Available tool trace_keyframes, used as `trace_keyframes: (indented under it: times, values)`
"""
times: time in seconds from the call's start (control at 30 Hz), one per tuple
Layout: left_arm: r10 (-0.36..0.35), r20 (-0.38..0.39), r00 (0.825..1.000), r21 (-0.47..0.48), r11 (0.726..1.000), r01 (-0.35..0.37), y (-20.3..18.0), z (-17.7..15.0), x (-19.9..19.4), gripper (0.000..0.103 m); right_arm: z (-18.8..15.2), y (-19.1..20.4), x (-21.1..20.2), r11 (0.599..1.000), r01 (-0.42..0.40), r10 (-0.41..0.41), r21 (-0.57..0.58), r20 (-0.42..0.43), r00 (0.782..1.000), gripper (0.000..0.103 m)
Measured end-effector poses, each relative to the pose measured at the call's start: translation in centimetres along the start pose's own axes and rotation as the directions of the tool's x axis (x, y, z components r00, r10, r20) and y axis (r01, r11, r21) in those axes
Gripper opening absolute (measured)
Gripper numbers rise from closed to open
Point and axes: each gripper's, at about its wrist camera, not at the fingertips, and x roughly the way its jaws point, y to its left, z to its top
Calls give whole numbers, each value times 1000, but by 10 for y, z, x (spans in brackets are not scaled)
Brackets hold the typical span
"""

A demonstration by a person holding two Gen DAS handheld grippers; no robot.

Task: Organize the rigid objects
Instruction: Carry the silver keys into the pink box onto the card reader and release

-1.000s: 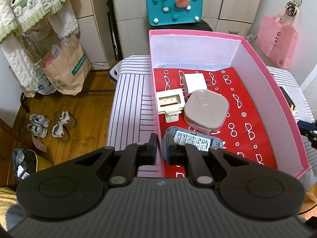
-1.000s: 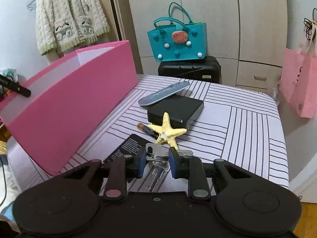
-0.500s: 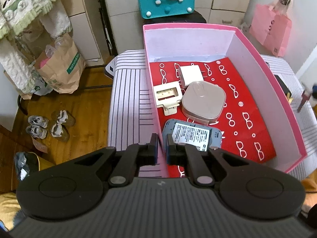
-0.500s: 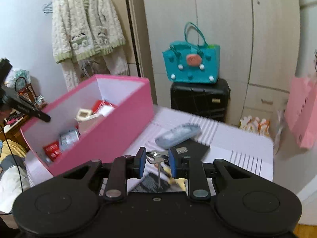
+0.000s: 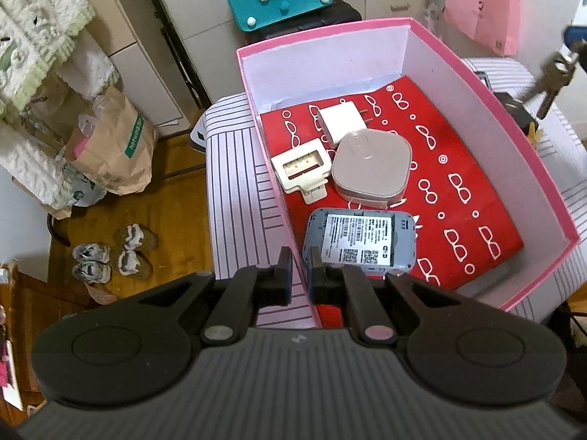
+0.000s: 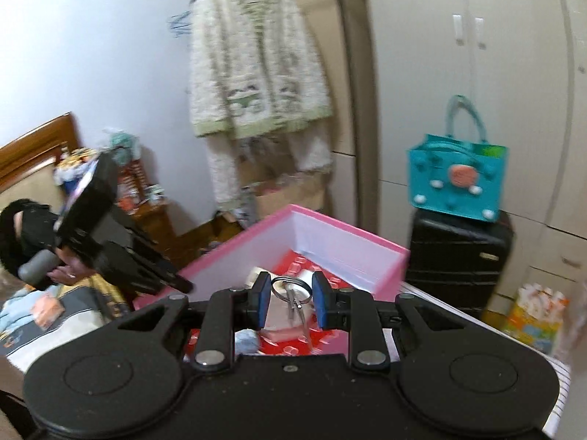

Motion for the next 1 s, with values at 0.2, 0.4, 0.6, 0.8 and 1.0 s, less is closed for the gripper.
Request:
trace_keyframes:
  times: [0.2,0.4,0.6,0.8,1.0]
  values:
    - [38,-6,999,62,997,-38,-9,0,0,7,0,16,47,997,-81,80,-6,-77,994,28]
    - [53,1,999,69,996,-53,-11,-1,0,7,-10,19,101,991,-128,134,48,-175,975,28]
    - [63,8,998,64,996,-63,-12,-2,0,7,-12,29,132,979,-188,201,82,-208,957,29]
    - [67,8,998,65,996,-67,-13,-2,0,7,-13,29,130,973,-184,207,138,-178,962,31]
    - [65,14,998,61,996,-66,-12,-4,1,7,-16,27,70,983,-147,157,108,-89,984,38]
